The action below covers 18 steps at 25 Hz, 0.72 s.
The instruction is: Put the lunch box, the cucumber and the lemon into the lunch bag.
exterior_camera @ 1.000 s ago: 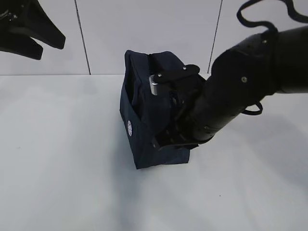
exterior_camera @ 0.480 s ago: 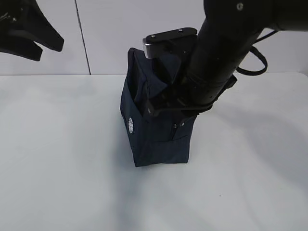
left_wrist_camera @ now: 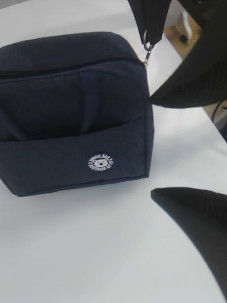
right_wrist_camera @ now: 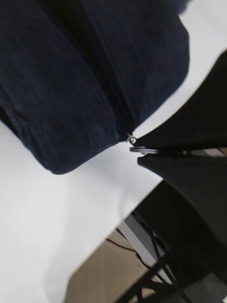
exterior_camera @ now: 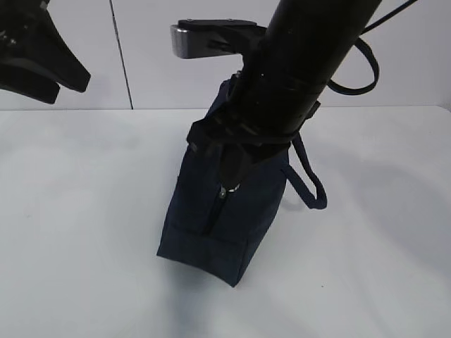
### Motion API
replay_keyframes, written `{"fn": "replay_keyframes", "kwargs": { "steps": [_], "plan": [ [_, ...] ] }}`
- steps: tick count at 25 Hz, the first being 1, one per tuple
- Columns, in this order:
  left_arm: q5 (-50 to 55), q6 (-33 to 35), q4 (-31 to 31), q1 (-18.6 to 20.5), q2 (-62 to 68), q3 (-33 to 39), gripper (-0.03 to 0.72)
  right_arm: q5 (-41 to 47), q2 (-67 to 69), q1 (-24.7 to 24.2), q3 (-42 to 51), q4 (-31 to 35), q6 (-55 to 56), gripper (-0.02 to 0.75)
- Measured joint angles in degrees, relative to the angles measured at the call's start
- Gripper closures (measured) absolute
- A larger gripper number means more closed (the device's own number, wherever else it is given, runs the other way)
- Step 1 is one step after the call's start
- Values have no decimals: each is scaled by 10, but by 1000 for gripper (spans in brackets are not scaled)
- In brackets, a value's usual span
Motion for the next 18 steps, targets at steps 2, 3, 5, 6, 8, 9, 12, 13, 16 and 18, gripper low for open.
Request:
{"fn": "replay_keyframes", "kwargs": {
  "steps": [2,3,5,6,8,9,12,13,16,18],
  "plan": [
    [13,10,0,0,0,0,301,15,0,0,-8,26,-27,730],
    [17,15,0,0,0,0,302,18,0,0,-11,31,-36,730],
    [25,29,0,0,0,0,303,19,0,0,-13,38,-51,730],
    [28,36,0,0,0,1,303,20,0,0,-13,38,-61,730],
    [28,53,0,0,0,6,304,20,0,0,-13,40,-81,730],
    [28,62,0,0,0,10,305,20,0,0,-13,42,-91,730],
    [28,93,-4,0,0,26,314,20,0,0,-13,43,-130,730],
    [28,106,-7,0,0,31,316,17,0,0,-13,44,-148,730],
    [26,146,-30,0,0,44,319,8,0,0,-13,59,-200,730],
    [23,172,-48,0,0,54,319,-2,1,0,-14,68,-228,730]
  ]
}}
